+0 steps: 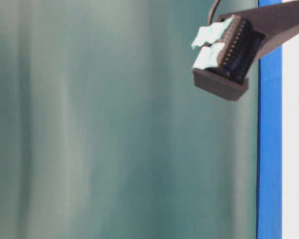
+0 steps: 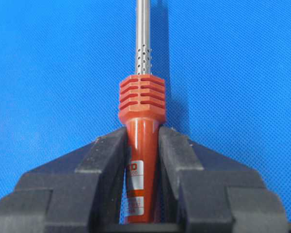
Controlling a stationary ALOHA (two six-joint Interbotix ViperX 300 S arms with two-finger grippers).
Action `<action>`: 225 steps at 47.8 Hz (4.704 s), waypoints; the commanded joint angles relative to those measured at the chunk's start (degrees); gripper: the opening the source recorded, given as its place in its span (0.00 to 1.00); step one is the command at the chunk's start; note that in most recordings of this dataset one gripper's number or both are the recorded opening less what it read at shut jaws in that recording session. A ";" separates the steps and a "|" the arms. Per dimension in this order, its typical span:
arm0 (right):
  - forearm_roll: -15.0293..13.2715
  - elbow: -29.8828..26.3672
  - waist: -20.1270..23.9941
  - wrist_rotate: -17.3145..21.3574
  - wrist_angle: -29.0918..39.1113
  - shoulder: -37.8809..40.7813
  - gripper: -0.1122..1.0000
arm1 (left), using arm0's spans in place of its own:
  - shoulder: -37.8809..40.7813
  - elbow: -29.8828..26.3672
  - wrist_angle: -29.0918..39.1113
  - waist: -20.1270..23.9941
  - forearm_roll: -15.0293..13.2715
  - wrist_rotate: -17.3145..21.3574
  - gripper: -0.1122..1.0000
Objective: Touch the tip of the soldering iron to the mark.
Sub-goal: 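Lift the soldering iron tip-down and carry it over the dotted strip, then lower the iron tip toward the right red dot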
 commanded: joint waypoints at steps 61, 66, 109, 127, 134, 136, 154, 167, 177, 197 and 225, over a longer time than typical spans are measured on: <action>-0.18 1.58 -4.22 -9.23 21.09 -29.53 0.16 | 0.00 -0.70 -0.79 0.18 0.09 -0.62 0.10; -0.18 1.58 -4.22 -9.23 21.18 -29.53 0.16 | 0.00 -0.62 -0.79 0.18 0.00 -0.62 0.10; -6.24 -3.08 -29.09 -25.93 36.65 -29.53 0.16 | 0.35 -0.62 -0.79 0.18 0.09 -0.62 0.10; -6.68 -6.42 -34.19 -29.97 42.28 -28.65 0.16 | 0.35 -0.53 -0.53 0.18 0.09 -0.62 0.10; -6.68 -6.42 -34.72 -29.97 45.35 -28.56 0.16 | 0.35 -0.53 -0.70 0.18 0.09 -0.62 0.10; -6.77 -6.59 -35.16 -29.88 47.29 -28.56 0.16 | 0.35 -0.53 -0.70 0.18 0.09 -0.62 0.10; -9.76 -7.21 -37.00 -29.53 57.22 -28.21 0.16 | 0.35 -0.62 -0.79 0.18 0.09 -0.62 0.10; -10.28 -7.21 -37.09 -29.62 57.30 -28.30 0.16 | 0.35 -0.62 -1.49 0.18 0.09 -0.53 0.10; -10.28 -7.21 -37.00 -29.62 57.22 -28.21 0.16 | 0.35 -0.62 -1.49 0.18 0.09 -0.62 0.10; -10.28 -7.12 -37.00 -29.53 56.95 -28.30 0.16 | 0.44 -0.53 -1.58 0.18 0.09 -0.62 0.10; -10.28 -7.38 -35.42 -29.36 53.96 -24.26 0.16 | 0.35 -0.53 -1.58 0.26 0.09 -0.62 0.10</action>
